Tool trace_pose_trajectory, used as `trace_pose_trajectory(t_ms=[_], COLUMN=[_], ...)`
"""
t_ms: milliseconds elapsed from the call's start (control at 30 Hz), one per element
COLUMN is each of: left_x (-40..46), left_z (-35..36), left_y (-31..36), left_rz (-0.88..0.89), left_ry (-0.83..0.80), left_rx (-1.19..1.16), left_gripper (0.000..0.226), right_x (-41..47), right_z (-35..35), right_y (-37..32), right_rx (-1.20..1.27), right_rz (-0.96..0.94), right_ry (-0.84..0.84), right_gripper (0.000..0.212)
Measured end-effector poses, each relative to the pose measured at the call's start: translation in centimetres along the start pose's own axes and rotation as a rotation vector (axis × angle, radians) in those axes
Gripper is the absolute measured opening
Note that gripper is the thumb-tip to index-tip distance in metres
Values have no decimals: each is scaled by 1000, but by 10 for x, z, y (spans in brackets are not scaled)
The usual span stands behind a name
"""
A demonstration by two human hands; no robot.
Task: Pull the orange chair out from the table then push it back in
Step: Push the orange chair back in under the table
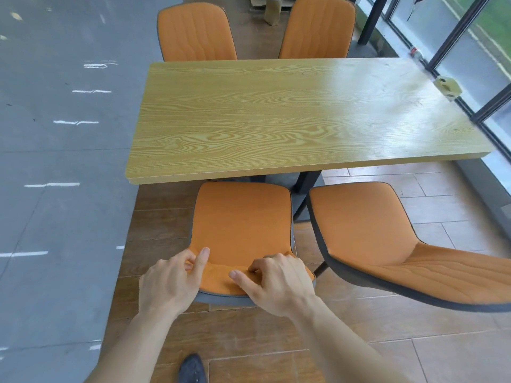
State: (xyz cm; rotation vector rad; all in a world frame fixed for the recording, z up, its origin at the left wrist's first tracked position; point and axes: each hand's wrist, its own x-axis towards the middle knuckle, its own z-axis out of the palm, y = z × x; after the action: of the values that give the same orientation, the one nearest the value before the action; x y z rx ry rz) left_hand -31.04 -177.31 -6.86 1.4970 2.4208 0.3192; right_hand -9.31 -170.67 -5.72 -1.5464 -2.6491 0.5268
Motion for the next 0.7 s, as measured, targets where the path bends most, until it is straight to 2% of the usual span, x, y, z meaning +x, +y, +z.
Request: trace_pose_trajectory(t_ms=[167, 700], left_x=[-22, -32], left_z=[5, 13], left_y=[5, 0], left_rz=[-29, -25], left_ry=[40, 27], left_rx=[-3, -2], left_gripper=[68, 67], right_x=[-10, -20], right_z=[-1, 1], right_y=[9, 10], right_rx=[15, 36], right_rz=[-22, -29], right_ry=[-4, -1], right_gripper=[101, 97])
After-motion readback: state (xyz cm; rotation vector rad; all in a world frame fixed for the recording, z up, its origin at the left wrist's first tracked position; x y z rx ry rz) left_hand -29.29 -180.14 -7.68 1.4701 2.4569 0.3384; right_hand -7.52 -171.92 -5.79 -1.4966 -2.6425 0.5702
